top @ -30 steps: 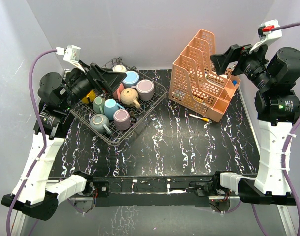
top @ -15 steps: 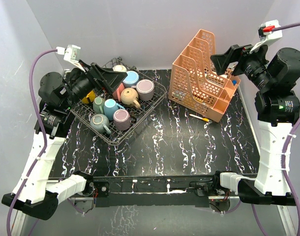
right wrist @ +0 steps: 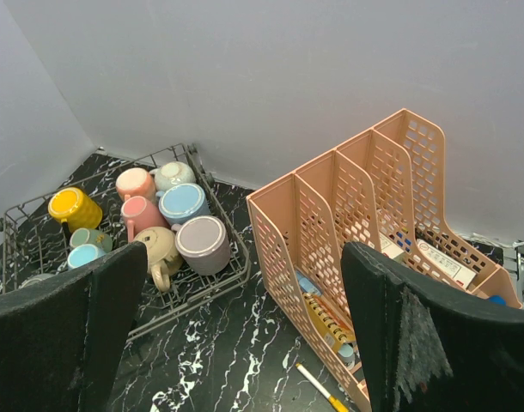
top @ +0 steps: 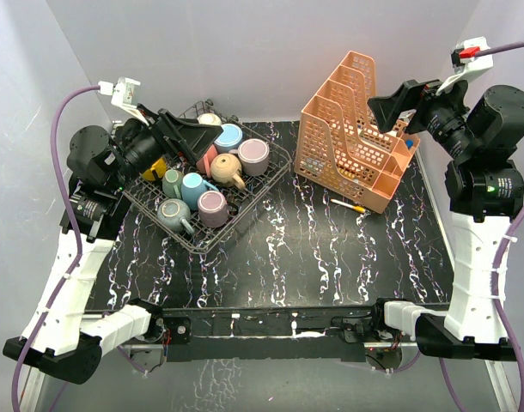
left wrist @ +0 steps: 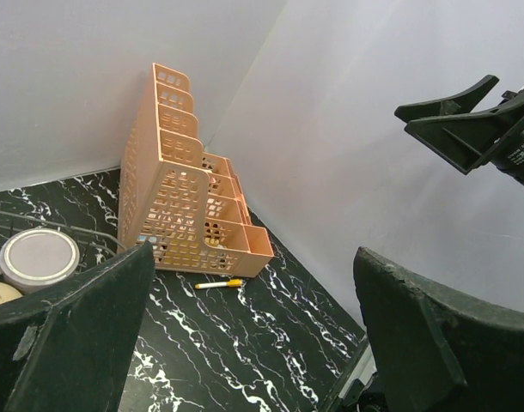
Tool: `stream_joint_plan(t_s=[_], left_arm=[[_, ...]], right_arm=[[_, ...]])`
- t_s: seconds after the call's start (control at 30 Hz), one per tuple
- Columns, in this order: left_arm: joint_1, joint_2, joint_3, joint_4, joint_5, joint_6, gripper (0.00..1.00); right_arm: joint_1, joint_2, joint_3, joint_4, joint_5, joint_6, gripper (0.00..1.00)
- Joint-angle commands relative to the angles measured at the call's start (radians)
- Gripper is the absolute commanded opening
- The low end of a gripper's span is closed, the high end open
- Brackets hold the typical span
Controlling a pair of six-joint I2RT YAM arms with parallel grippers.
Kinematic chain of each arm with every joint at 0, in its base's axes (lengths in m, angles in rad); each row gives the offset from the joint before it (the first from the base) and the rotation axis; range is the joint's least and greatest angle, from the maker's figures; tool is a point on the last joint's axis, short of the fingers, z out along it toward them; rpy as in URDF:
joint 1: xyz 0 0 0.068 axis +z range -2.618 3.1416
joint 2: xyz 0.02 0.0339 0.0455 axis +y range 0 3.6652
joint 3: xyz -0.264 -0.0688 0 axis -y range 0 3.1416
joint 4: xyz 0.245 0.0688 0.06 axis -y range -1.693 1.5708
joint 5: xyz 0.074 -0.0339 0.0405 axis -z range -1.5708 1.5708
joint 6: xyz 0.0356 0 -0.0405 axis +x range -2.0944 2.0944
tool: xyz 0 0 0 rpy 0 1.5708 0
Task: Load the cups into the dish rack
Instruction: Reset both arms
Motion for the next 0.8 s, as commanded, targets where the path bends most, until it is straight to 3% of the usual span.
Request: stream_joint_plan(t_s=[0.0, 0.77], left_arm=[[0.005, -0.013, -0.010, 0.031, 0.023, -0.011, 0.97], [0.006, -0.023, -0.026, 0.056, 0.039, -0.049, 0.97]], right_arm=[[-0.005, -0.025, -0.003, 0.054, 0.003, -0.001, 0.99], [-0.007, -0.042, -0.029, 0.073, -0.017, 0.004, 0.99]])
